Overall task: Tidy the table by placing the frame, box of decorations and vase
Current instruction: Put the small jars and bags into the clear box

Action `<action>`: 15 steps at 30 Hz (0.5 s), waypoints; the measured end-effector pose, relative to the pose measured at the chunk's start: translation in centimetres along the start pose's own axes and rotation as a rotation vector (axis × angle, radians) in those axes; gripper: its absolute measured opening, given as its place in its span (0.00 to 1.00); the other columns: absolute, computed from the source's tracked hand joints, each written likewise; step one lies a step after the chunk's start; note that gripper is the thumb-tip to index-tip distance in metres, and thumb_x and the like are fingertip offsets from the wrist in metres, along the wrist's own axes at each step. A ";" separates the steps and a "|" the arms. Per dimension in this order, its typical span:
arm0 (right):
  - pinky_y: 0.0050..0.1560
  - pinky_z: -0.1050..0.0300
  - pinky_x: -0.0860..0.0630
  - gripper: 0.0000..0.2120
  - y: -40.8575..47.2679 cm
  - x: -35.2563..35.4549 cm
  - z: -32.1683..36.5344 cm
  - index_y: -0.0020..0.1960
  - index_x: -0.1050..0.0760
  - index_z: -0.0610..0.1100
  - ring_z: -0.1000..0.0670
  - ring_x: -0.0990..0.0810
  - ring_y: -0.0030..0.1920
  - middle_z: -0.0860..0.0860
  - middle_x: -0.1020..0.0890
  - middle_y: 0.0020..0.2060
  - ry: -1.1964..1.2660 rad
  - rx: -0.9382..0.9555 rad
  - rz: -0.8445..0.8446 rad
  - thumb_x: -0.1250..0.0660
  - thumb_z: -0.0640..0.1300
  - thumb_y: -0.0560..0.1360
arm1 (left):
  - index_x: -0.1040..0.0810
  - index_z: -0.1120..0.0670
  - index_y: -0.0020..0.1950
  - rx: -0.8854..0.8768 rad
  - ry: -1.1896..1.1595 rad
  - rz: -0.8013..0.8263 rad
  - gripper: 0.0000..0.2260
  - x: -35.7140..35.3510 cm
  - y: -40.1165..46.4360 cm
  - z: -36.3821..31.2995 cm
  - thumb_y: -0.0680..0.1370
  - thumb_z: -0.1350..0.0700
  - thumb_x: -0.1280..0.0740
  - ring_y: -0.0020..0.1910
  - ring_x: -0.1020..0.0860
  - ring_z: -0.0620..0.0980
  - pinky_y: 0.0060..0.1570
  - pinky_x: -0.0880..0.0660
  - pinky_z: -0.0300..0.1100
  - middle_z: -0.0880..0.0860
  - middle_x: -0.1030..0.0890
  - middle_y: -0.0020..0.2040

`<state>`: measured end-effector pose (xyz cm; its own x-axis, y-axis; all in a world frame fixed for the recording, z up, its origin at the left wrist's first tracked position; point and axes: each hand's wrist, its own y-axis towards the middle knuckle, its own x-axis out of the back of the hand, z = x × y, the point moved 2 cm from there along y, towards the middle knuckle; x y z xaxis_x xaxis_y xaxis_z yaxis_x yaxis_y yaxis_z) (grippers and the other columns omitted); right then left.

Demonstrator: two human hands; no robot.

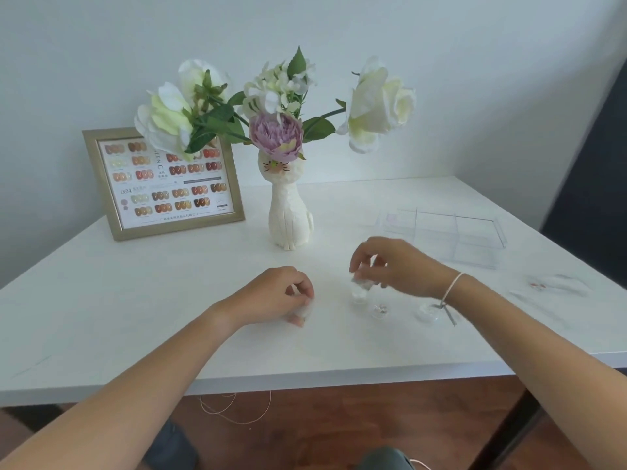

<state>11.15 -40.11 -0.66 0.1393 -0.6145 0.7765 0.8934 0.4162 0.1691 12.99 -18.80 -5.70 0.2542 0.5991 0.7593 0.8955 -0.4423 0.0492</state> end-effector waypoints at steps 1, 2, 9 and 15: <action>0.30 0.67 0.27 0.10 0.2 1.0 -0.5 0.37 0.25 0.53 0.58 0.25 0.29 0.54 0.25 0.37 0.060 -0.031 -0.044 0.34 0.38 0.72 | 0.23 0.43 0.35 -0.006 -0.008 -0.003 0.11 0.2 0.1 0.0 0.74 0.58 0.34 0.36 0.24 0.40 0.39 0.27 0.32 0.41 0.22 0.39; 0.27 0.67 0.28 0.11 0.5 2.0 -1.1 0.37 0.25 0.52 0.59 0.25 0.25 0.54 0.24 0.36 0.092 -0.058 -0.085 0.34 0.38 0.72 | 0.23 0.42 0.36 -0.016 -0.009 -0.006 0.11 0.3 0.3 -0.1 0.74 0.57 0.34 0.36 0.25 0.39 0.40 0.29 0.31 0.41 0.21 0.38; 0.25 0.70 0.29 0.08 3.2 8.1 -5.2 0.38 0.23 0.46 0.57 0.25 0.23 0.48 0.25 0.36 0.108 -0.184 -0.260 0.34 0.35 0.71 | 0.23 0.44 0.38 -0.094 -0.113 -0.053 0.10 1.4 2.6 -2.4 0.75 0.58 0.33 0.34 0.27 0.40 0.36 0.31 0.27 0.42 0.23 0.35; 0.41 0.61 0.27 0.10 5.7 9.7 -7.7 0.45 0.23 0.47 0.52 0.22 0.32 0.50 0.26 0.39 0.040 -0.289 -0.273 0.40 0.35 0.72 | 0.24 0.45 0.39 -0.146 -0.167 -0.042 0.09 1.6 5.9 -4.6 0.75 0.59 0.34 0.29 0.28 0.36 0.31 0.32 0.26 0.36 0.22 0.30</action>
<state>20.92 -48.90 3.15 -0.1085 -0.7043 0.7016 0.9824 0.0320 0.1841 16.96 -23.54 -1.22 0.2859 0.7160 0.6369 0.8471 -0.4996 0.1814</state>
